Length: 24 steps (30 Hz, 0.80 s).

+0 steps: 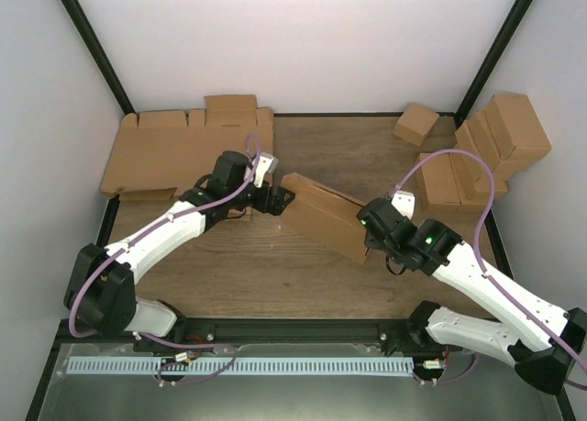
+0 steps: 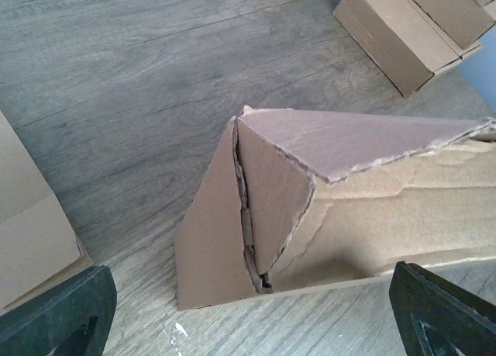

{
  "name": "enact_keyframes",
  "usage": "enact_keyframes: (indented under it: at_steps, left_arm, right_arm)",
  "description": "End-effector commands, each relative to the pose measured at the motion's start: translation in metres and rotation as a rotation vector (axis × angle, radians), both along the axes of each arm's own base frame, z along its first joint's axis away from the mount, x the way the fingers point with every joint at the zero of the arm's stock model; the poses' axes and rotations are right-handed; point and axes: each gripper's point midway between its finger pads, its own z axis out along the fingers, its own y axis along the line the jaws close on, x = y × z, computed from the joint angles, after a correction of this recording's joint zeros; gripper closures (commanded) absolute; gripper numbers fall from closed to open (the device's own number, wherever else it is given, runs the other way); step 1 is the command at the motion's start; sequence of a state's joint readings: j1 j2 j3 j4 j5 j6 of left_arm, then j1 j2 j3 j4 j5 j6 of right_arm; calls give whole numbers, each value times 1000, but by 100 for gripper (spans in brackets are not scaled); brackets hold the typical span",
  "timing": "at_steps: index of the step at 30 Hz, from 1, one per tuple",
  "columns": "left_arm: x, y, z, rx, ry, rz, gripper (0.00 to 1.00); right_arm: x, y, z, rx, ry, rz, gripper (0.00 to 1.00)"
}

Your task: Fold the paper box

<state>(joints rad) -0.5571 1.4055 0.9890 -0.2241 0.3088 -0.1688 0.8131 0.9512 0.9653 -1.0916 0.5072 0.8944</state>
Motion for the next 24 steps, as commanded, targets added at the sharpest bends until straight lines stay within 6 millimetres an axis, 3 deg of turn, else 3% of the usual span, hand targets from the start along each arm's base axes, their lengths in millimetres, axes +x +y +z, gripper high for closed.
enact_keyframes:
  at_steps: [1, 14, 24]
  left_arm:
    - [5, -9, 7, -19, -28, -25, 1]
    - [8, -16, -9, 33, -14, 8, 5]
    - [6, -22, -13, 72, -45, 29, 7]
  right_arm:
    - [10, -6, 4, 2, -57, -66, 53]
    - [9, 18, 15, 63, -2, 37, 97]
    - [1, 33, 16, 91, 106, 67, 99]
